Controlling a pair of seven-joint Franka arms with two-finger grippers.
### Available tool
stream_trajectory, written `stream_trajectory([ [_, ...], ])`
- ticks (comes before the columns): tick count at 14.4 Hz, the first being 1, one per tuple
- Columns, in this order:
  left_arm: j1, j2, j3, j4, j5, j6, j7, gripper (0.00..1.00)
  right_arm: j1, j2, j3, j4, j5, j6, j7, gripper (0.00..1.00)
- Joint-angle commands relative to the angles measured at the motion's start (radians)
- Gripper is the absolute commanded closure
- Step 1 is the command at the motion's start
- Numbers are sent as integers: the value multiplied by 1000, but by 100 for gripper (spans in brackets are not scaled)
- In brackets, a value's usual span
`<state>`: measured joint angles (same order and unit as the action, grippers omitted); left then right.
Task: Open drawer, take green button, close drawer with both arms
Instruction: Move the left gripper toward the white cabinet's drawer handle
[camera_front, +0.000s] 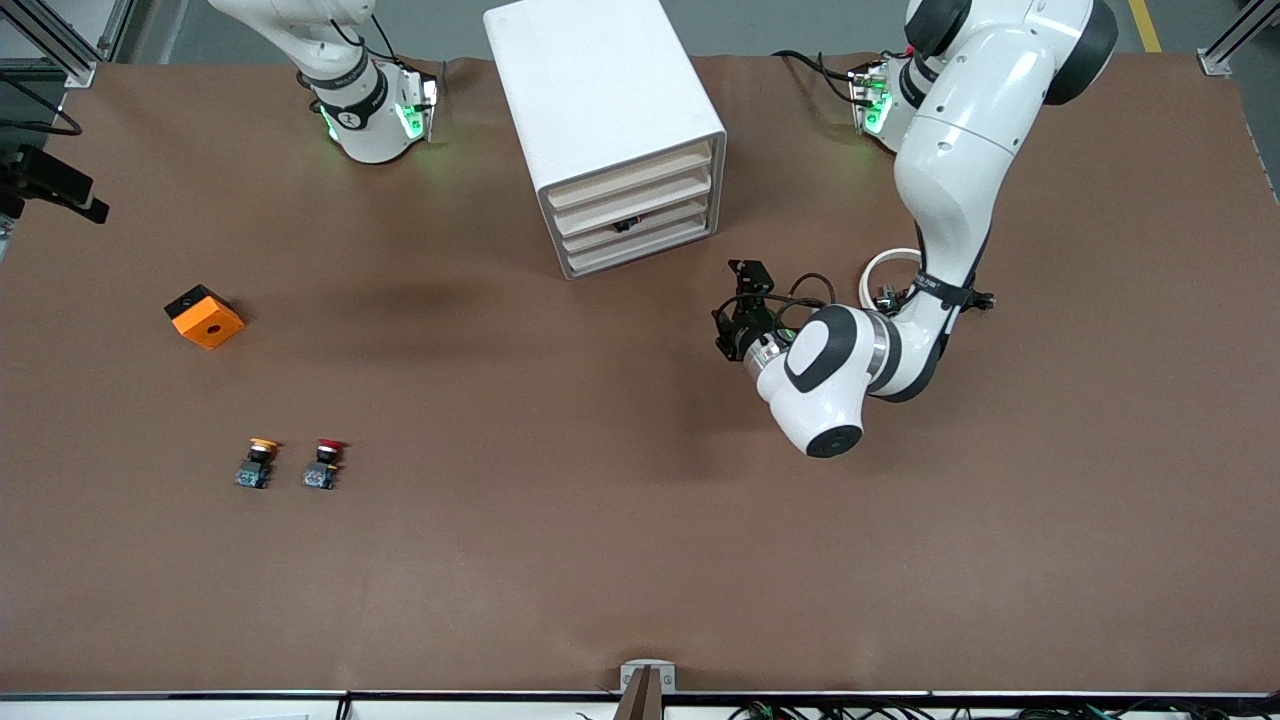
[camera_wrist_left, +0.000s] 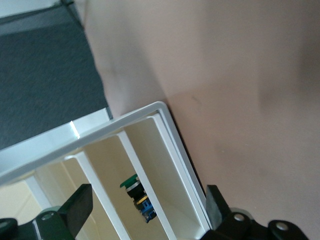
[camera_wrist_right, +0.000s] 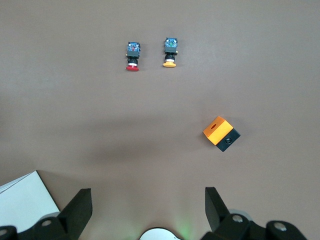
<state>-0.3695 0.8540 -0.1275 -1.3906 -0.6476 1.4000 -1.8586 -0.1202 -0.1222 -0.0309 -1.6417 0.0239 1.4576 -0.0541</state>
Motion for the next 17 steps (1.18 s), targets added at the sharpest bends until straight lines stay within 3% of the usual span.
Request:
stream_trajectory([
  [1, -6, 33, 6, 27, -55, -32, -57, 14, -15, -16, 9, 11, 13, 0, 14, 0],
  [2, -14, 46, 6, 25, -70, -32, -65, 17, -15, -11, 9, 20, 13, 3, 14, 0],
  [3, -20, 60, 6, 25, -82, -33, -80, 29, -16, -5, 9, 32, 13, -2, 14, 0],
  [6, -22, 91, 6, 18, -121, -59, -96, 43, -19, 1, 9, 33, 11, -3, 14, 0],
  [10, -48, 122, 6, -1, -133, -108, -120, 43, -26, 22, 6, 34, 11, 4, 0, 0],
  [17, -106, 128, 6, -50, -149, -156, -122, 43, -26, 190, 8, 83, -2, 7, -3, 0],
])
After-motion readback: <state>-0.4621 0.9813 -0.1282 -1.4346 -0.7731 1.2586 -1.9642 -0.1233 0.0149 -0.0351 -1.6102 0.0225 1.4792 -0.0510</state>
